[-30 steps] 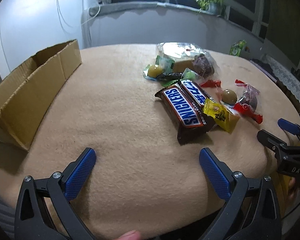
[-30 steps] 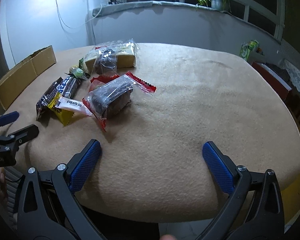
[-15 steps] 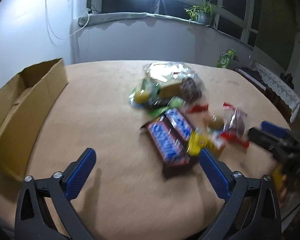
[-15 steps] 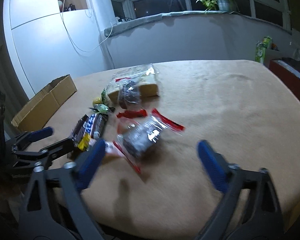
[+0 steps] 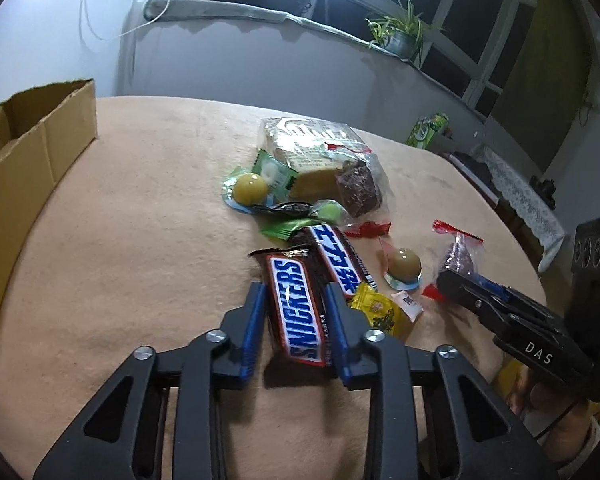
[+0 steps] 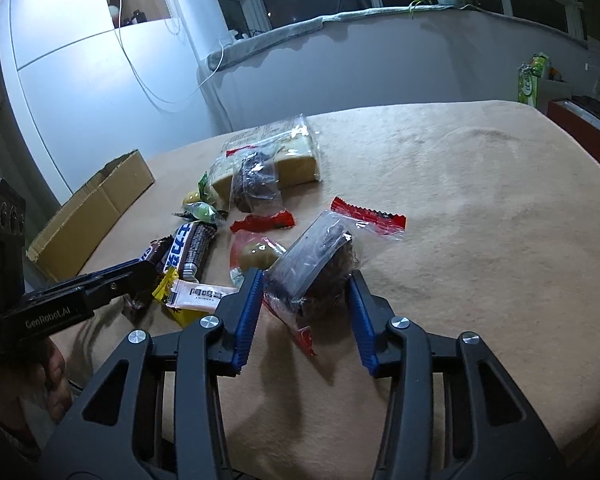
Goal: Organize snacks
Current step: 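Grasp the Snickers bar with the left tool while the right tool grasps a wrapped sweet, then carry both snacks to the cardboard box and open both tools to drop them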
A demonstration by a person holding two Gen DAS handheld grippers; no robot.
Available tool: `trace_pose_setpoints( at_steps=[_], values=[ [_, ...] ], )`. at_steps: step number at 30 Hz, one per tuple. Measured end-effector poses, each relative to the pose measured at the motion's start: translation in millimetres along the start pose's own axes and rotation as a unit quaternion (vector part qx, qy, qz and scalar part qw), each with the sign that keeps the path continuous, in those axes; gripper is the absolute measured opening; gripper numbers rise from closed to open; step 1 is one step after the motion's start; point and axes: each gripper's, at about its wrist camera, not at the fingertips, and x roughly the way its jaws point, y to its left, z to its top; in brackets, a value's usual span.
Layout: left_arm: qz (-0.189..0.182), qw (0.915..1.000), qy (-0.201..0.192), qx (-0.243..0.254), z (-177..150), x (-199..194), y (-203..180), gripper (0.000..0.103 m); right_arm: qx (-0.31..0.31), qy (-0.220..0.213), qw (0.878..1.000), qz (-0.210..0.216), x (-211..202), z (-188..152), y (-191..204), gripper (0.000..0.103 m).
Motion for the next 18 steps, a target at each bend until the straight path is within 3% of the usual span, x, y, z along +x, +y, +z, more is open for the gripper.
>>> trace_pose_setpoints(
  at_steps=[18],
  values=[
    [0.02, 0.9978, -0.063, 0.0, 7, -47, 15, 0.026, -0.028, -0.047, 0.998, -0.011, -34, 16, 16, 0.044]
  ],
)
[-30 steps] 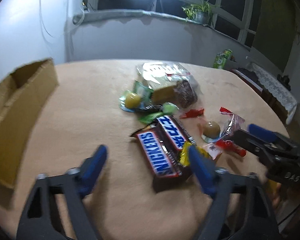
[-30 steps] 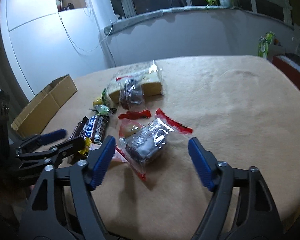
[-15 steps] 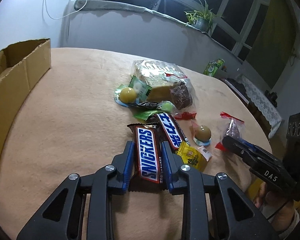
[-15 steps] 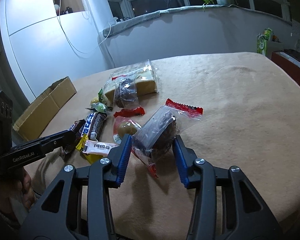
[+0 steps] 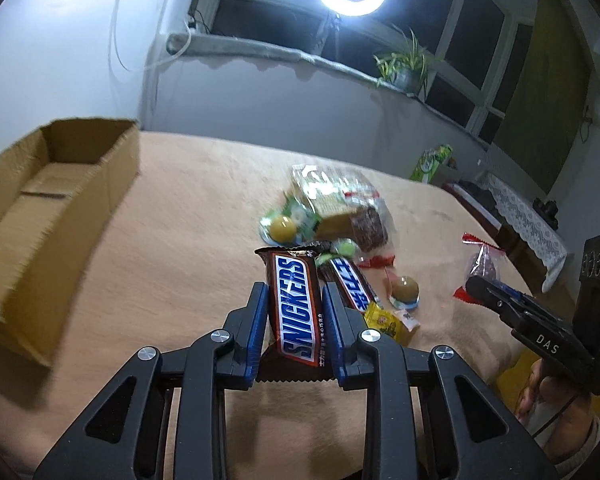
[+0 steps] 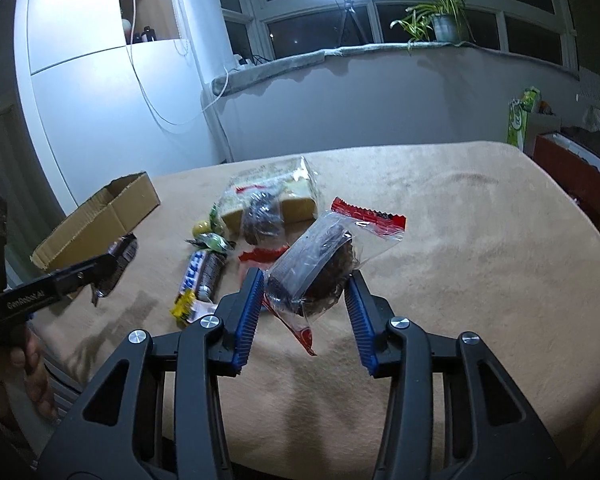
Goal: Organize snacks
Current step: 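Carry both snacks to the cardboard box and open both tools to drop them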
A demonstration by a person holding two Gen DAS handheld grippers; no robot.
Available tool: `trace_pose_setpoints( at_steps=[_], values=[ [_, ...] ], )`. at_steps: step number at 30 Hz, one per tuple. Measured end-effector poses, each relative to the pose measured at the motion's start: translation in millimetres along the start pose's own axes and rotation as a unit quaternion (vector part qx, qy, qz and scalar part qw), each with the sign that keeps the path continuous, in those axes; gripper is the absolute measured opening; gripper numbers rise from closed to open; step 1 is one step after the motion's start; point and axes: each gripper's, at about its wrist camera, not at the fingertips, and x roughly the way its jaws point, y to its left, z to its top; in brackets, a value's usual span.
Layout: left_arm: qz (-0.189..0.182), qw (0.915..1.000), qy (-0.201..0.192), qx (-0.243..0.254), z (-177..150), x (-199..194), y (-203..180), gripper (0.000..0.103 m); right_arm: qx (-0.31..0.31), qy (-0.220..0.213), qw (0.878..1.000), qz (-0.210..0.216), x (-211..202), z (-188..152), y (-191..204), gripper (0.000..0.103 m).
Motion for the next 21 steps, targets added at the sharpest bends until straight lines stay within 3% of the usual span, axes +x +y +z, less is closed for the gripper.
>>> trace_pose_setpoints(
  at_steps=[9, 21],
  values=[
    [0.029, 0.9977, -0.056, -0.025, 16, -46, 37, 0.026, -0.047, -0.011, 0.998, 0.03, 6, 26, 54, 0.044],
    [0.086, 0.9866, -0.112, -0.081, 28, -93, 122, 0.026, -0.124, 0.005, 0.986, 0.115, 48, 47, 175, 0.044]
  ],
)
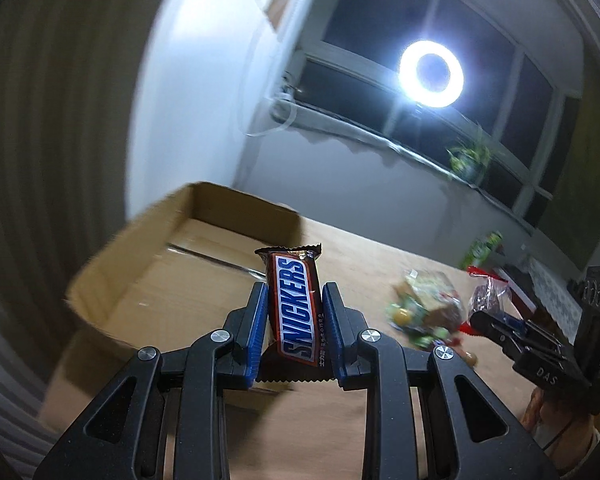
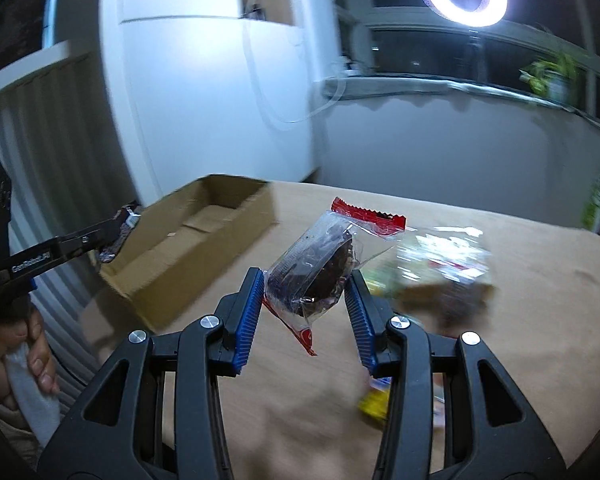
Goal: Organize snacks
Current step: 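Carry both snacks to the cardboard box and open both tools to drop them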
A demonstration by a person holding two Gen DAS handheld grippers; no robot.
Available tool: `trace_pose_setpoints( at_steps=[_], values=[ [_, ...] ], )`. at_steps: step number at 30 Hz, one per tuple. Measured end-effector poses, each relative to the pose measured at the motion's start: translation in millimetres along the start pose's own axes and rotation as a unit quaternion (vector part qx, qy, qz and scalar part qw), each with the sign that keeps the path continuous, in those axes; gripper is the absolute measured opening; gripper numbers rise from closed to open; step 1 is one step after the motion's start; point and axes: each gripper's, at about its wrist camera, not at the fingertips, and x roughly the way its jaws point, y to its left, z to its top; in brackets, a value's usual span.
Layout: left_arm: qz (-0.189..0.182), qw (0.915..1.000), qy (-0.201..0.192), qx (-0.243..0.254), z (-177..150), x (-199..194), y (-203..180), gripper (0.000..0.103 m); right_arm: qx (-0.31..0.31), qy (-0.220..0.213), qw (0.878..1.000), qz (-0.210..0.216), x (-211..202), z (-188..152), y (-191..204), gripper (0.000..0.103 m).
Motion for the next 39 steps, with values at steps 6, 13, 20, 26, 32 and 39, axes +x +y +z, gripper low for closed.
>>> trace_pose_setpoints(
  at_steps=[6, 13, 20, 26, 32, 39],
  values=[
    [0.028, 0.9993, -0.003, -0.025, 7, 6, 40, 0.026, -0.046, -0.002, 0.997, 0.056, 40, 27, 62, 0.044],
    [0.033, 0.9989, 0.002, -0.033, 15, 22, 61, 0.026, -0.089, -0.006, 0.992, 0.091, 83, 54, 108, 0.046],
    [0.077, 0.9964, -0.011, -0.032, 9, 15, 63, 0.066, -0.104, -0.007, 0.992, 0.065, 94, 43, 110, 0.081],
    [0.082, 0.9958, -0.023, -0.034, 4, -7, 66, 0.071, -0.082, -0.007, 0.995, 0.053, 72, 22, 100, 0.081],
    [0.088, 0.9949, -0.033, -0.036, 7, -18, 63, 0.071, -0.052, -0.01, 0.997, 0.057, 50, 4, 94, 0.086],
    [0.079, 0.9961, -0.035, -0.017, 5, -26, 46, 0.071, -0.056, -0.019, 0.997, 0.04, 22, -17, 95, 0.086]
  ],
)
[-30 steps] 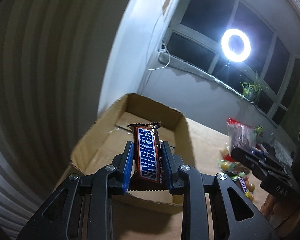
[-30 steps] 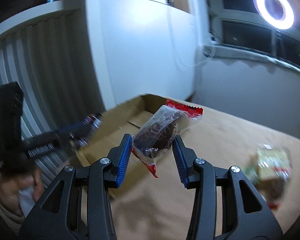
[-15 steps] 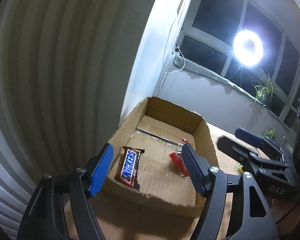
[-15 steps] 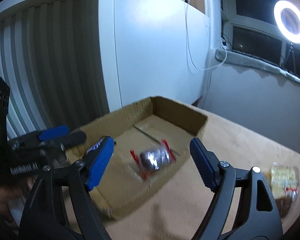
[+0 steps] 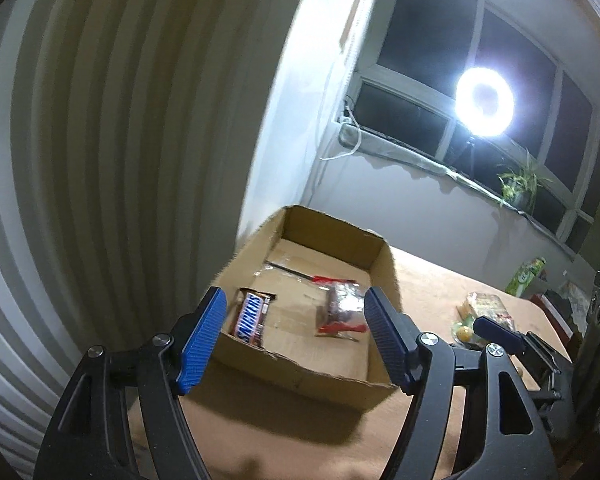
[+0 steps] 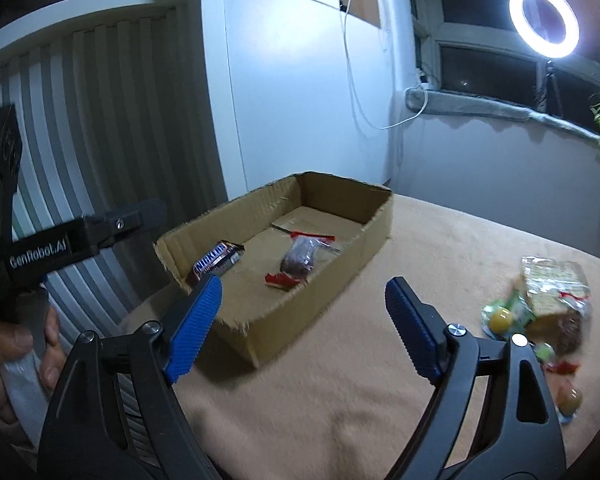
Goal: Organize snacks
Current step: 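Carry both snacks to the cardboard box and open both tools to drop them, then return to the pile and grasp the Japanese-labelled chocolate bar with the left tool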
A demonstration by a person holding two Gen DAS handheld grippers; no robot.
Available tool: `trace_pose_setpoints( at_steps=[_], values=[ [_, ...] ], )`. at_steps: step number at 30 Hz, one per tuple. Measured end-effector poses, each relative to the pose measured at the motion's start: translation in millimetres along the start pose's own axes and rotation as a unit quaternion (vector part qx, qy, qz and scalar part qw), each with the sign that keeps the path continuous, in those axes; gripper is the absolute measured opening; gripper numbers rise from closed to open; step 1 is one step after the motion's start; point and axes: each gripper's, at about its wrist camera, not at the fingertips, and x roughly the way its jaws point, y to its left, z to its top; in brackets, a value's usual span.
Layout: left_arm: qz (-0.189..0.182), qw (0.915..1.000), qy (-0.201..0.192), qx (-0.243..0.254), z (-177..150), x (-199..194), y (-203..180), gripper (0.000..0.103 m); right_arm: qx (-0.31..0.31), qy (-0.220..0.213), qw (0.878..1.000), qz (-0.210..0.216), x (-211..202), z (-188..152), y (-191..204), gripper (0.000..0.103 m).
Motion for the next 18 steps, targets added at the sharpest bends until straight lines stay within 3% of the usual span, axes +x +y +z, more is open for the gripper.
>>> trace_pose_setpoints(
  at_steps=[18],
  values=[
    [-0.049, 0.9962, 0.021, 0.069, -15, -3, -82, 0.076, 0.023, 0.011, 0.998, -0.054, -58, -47, -58, 0.086]
  ],
)
